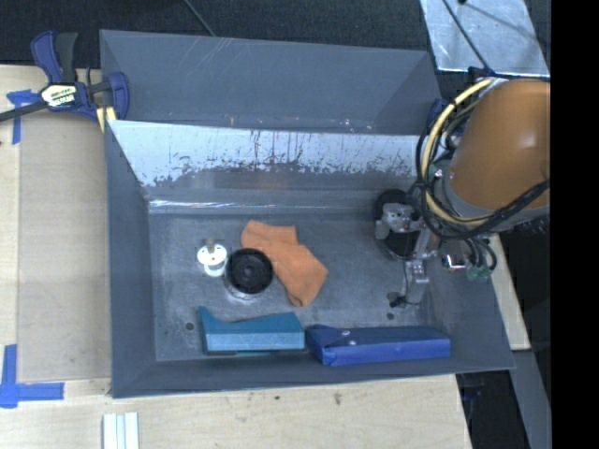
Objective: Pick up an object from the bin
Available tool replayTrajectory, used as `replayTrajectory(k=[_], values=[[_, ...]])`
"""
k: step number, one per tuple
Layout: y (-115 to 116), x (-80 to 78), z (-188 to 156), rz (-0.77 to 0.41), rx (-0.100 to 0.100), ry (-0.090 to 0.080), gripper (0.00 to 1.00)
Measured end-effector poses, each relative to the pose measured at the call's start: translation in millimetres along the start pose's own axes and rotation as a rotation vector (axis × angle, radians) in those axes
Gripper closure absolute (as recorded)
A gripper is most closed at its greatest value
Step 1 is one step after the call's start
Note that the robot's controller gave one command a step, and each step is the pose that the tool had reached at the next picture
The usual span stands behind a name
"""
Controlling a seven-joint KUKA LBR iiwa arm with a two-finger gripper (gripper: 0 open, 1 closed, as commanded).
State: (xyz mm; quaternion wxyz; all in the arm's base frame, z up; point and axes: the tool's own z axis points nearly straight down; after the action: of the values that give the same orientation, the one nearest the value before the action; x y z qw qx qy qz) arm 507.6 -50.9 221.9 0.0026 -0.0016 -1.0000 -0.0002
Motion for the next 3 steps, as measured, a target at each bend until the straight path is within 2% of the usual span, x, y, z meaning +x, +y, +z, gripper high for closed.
replayTrajectory(k=[1, 2, 3], values=[[0.1, -1.7, -4.2, -0.002, 0.001, -0.009, 0.0], [40.9, 4.3, 45.9, 0.007, 0.001, -0.014, 0.0], [53.5, 6.0, 60.4, 0.005, 0.0, -0.009, 0.0]])
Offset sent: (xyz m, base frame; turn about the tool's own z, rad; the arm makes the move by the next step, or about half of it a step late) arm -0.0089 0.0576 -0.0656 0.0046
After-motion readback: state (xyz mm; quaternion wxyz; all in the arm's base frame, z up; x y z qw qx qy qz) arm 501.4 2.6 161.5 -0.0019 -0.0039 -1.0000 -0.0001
